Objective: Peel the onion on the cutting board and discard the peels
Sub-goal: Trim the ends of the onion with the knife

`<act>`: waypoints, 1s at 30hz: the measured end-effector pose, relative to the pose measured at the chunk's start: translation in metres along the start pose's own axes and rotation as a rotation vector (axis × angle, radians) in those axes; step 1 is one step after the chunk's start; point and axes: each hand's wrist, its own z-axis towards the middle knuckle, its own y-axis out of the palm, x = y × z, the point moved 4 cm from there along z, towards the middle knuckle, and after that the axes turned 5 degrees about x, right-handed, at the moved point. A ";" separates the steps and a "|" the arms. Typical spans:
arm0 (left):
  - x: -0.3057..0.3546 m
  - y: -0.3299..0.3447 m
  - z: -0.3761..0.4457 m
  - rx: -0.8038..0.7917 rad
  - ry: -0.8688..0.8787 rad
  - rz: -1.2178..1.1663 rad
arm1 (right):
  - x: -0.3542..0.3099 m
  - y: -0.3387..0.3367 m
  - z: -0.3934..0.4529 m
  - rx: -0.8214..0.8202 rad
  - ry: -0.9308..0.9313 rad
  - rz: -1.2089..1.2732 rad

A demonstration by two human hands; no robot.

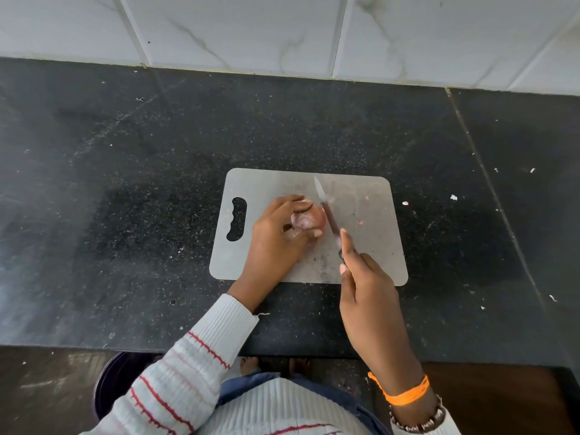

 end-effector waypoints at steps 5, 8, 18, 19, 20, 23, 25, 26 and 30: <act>0.006 0.003 0.000 -0.054 0.010 0.009 | -0.002 -0.003 -0.002 -0.017 -0.008 -0.082; 0.006 0.004 -0.001 -0.051 0.009 0.009 | -0.004 -0.006 -0.005 -0.038 -0.004 -0.114; 0.007 0.005 -0.005 -0.054 -0.002 0.002 | -0.011 -0.004 -0.004 -0.126 0.054 -0.197; 0.007 0.005 -0.004 -0.056 0.001 0.002 | -0.011 -0.002 0.001 -0.135 0.055 -0.211; 0.006 0.004 -0.004 -0.058 0.003 0.001 | -0.010 0.001 0.007 -0.136 0.055 -0.219; 0.007 0.004 -0.003 -0.062 -0.004 0.005 | -0.010 0.004 0.020 -0.138 0.050 -0.240; 0.008 0.004 -0.002 -0.054 -0.026 0.001 | -0.010 0.002 0.012 -0.157 0.052 -0.247; 0.007 0.003 -0.001 -0.046 -0.038 0.001 | -0.011 0.001 0.006 -0.163 0.053 -0.243; 0.009 0.006 -0.002 -0.054 -0.002 0.026 | -0.002 0.006 0.013 -0.151 0.047 -0.239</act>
